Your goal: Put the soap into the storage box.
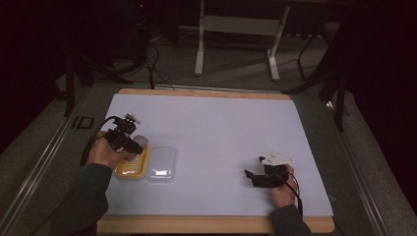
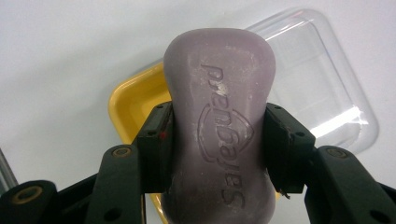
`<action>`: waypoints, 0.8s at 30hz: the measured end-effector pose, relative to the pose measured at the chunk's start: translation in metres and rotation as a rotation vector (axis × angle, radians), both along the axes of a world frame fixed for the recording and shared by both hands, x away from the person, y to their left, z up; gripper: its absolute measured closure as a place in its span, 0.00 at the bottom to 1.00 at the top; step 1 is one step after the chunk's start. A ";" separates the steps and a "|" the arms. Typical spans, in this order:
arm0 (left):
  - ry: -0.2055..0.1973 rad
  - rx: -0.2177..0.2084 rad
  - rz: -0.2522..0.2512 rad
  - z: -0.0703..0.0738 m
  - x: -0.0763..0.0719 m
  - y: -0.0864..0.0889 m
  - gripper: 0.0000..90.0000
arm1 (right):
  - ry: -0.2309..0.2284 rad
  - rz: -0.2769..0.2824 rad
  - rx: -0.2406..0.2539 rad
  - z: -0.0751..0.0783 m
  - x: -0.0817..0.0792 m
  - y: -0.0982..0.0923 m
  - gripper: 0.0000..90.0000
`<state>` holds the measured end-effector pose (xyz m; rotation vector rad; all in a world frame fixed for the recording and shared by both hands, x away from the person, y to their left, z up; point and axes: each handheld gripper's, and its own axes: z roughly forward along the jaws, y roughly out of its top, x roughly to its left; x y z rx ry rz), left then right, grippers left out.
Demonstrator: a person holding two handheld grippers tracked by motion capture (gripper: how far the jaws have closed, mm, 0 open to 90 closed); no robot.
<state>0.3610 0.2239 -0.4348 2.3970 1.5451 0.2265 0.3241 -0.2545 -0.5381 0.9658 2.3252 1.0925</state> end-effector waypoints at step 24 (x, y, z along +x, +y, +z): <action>0.031 -0.015 0.052 -0.024 -0.001 0.000 0.55 | -0.001 0.000 -0.003 0.000 0.000 0.000 0.22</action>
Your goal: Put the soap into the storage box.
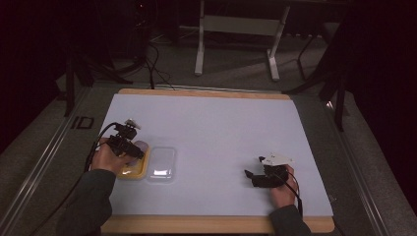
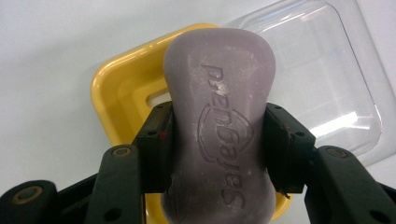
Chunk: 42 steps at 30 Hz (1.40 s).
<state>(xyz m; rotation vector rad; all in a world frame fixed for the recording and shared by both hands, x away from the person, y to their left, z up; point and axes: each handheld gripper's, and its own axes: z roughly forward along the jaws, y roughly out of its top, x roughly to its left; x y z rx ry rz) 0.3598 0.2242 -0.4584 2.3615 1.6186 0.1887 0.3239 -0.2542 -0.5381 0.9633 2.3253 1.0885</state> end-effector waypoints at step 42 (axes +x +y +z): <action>0.006 0.026 0.048 -0.009 -0.006 0.011 0.39 | 0.001 0.000 -0.004 0.000 0.000 0.001 0.23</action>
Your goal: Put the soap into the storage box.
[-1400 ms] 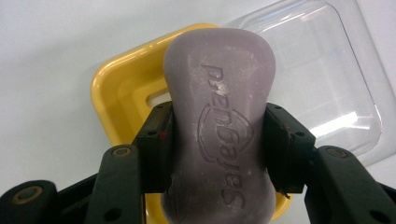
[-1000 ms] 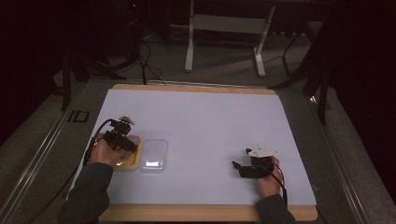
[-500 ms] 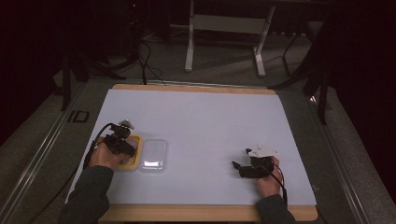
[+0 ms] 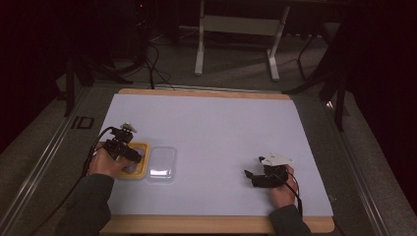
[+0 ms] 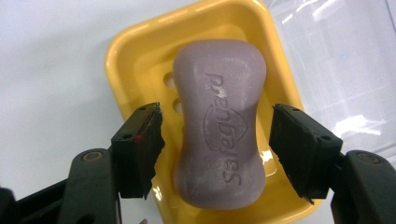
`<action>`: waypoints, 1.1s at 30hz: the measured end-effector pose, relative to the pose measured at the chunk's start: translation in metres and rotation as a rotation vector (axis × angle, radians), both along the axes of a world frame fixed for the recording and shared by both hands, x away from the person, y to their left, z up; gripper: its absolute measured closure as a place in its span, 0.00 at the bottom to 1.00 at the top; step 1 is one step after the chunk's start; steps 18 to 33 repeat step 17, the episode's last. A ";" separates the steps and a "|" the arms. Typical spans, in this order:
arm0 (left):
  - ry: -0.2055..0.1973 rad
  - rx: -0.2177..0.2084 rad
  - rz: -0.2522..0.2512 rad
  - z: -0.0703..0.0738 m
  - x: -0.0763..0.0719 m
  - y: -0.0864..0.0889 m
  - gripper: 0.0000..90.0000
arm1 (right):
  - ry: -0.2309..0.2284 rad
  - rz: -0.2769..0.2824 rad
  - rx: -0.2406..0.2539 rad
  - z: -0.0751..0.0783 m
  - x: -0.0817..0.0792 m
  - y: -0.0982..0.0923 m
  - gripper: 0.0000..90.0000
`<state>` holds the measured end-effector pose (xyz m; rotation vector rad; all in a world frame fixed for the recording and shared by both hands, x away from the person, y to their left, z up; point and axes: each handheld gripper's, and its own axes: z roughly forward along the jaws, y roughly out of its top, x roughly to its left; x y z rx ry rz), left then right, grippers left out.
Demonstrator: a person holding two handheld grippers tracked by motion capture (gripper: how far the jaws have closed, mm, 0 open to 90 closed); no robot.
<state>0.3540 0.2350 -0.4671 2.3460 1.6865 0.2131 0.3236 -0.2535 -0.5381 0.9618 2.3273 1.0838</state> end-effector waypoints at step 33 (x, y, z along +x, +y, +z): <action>-0.131 -0.059 -0.145 0.008 -0.009 -0.023 0.35 | 0.004 -0.001 0.002 0.000 0.001 0.000 0.22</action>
